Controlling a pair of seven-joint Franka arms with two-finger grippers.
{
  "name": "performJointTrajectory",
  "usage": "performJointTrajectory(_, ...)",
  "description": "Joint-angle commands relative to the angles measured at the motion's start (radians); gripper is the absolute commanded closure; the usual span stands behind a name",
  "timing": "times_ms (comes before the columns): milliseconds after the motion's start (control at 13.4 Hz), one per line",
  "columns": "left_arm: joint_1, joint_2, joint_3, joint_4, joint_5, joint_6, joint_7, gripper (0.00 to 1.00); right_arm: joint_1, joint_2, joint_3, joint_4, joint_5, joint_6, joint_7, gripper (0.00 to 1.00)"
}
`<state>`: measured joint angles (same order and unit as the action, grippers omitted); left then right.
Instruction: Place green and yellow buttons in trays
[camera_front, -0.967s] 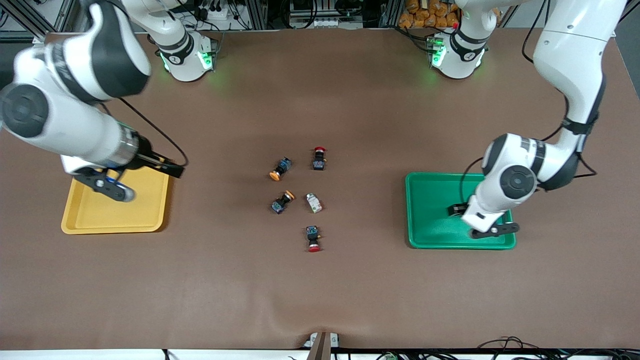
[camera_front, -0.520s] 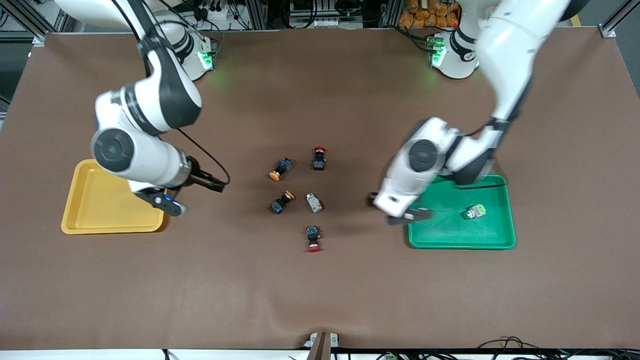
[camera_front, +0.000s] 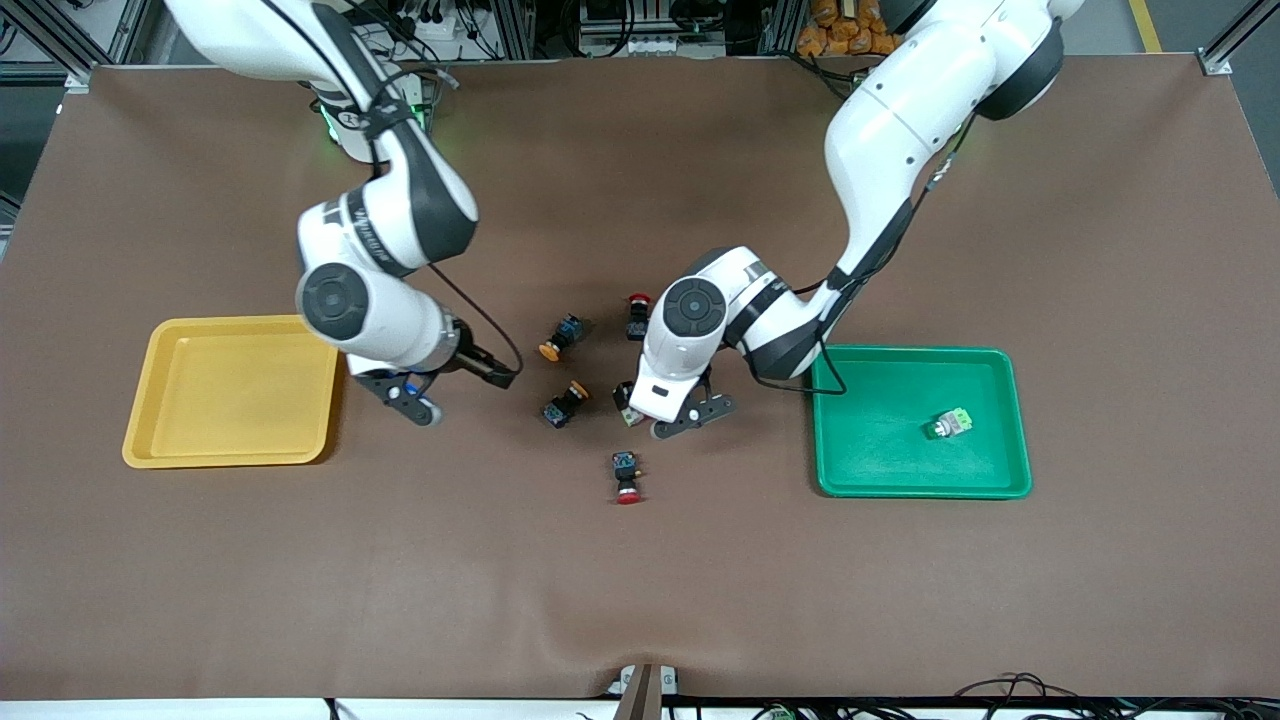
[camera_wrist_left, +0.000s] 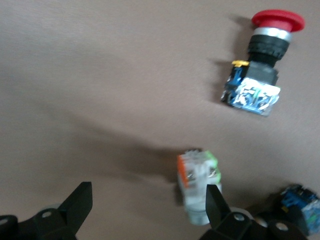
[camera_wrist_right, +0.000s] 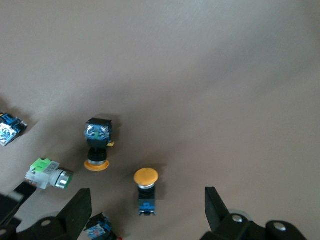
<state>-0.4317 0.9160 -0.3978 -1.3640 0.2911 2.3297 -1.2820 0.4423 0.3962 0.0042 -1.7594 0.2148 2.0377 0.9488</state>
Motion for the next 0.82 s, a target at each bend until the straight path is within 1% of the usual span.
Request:
performJointTrajectory(0, -0.033, 0.067, 0.016, 0.065, -0.012, 0.080, -0.057, 0.00, 0.026, 0.021, -0.009, -0.006, 0.014, 0.035, 0.042, 0.00)
performJointTrajectory(223, -0.050, 0.083, 0.019, 0.072, -0.012, 0.111, -0.065, 0.00, 0.038, 0.039, -0.009, -0.005, 0.014, 0.044, 0.044, 0.00)
performJointTrajectory(297, -0.051, 0.086, 0.028, 0.069, -0.012, 0.111, -0.065, 0.07, 0.039, 0.043, -0.009, -0.006, 0.014, 0.050, 0.044, 0.00)
performJointTrajectory(372, -0.051, 0.095, 0.031, 0.068, -0.012, 0.111, -0.065, 0.26, 0.044, 0.052, -0.009, -0.006, 0.014, 0.050, 0.044, 0.00)
performJointTrajectory(446, -0.051, 0.098, 0.031, 0.066, -0.010, 0.111, -0.062, 0.57, 0.044, 0.053, -0.009, -0.006, 0.015, 0.050, 0.044, 0.00)
performJointTrajectory(520, -0.051, 0.090, 0.031, 0.063, 0.003, 0.111, -0.050, 0.99, 0.047, 0.055, -0.009, -0.006, 0.015, 0.052, 0.045, 0.00)
performJointTrajectory(743, -0.030, 0.041, 0.031, 0.050, 0.008, 0.074, -0.014, 1.00, 0.070, 0.072, -0.009, -0.006, 0.014, 0.091, 0.111, 0.00)
